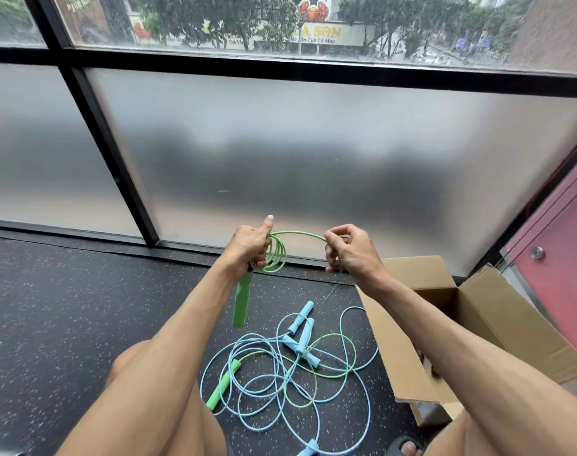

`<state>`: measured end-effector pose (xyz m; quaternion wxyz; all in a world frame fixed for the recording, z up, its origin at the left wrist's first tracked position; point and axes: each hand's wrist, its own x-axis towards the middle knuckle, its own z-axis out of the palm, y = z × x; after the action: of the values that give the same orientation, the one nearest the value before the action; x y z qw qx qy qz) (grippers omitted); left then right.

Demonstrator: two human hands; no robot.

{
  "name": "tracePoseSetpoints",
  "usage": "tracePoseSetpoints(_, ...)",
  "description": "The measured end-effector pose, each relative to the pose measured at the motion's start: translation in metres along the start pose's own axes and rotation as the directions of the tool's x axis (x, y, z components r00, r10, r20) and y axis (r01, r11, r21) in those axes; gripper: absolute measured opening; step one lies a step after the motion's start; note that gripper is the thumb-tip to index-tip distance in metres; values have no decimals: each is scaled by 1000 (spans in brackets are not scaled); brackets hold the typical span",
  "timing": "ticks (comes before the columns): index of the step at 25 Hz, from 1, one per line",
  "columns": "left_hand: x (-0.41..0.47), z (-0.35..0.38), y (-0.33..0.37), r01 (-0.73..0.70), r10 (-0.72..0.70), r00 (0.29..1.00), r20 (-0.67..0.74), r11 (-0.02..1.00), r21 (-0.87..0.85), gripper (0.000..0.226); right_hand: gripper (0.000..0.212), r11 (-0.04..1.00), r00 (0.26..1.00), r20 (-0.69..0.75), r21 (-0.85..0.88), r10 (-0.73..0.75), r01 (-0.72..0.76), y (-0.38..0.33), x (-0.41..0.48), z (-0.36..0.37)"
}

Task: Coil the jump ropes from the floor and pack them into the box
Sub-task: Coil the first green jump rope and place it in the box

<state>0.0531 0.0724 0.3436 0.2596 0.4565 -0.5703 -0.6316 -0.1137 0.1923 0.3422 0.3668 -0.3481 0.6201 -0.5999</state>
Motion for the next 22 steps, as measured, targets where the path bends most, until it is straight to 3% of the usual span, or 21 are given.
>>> tracePoseSetpoints(3, -7, 2, 3, 38, -48, 986, 157, 997, 65, 54, 9, 941, 993, -50, -327, -104, 82, 6, 9, -11)
tracePoseSetpoints(5, -12, 3, 6, 67, -78, 946, 314, 997, 45, 56, 10, 893, 983, -51, -429, -174, 136, 8, 11, -13)
tracePoseSetpoints(8, -17, 6, 13, 121, -38, 823, 566, 987, -109, 52, 12, 916, 983, -91, -384, -160, 114, 7, 11, -13)
tracePoseSetpoints(11, -22, 13, 19, 173, 61, 748, 661, 944, -282, 42, 12, 963, 999, -24, -267, -28, 21, 8, 4, -7)
tracePoseSetpoints(17, -19, 14, 25, 114, 233, 861, 452, 777, -618, 37, 11, 970, 948, 245, -182, 203, -161, 14, -10, 8)
tracePoseSetpoints(22, -6, 10, 20, -202, 323, 946, 41, 680, -705, 34, 20, 948, 878, 375, -223, 297, -225, 14, -15, 9)
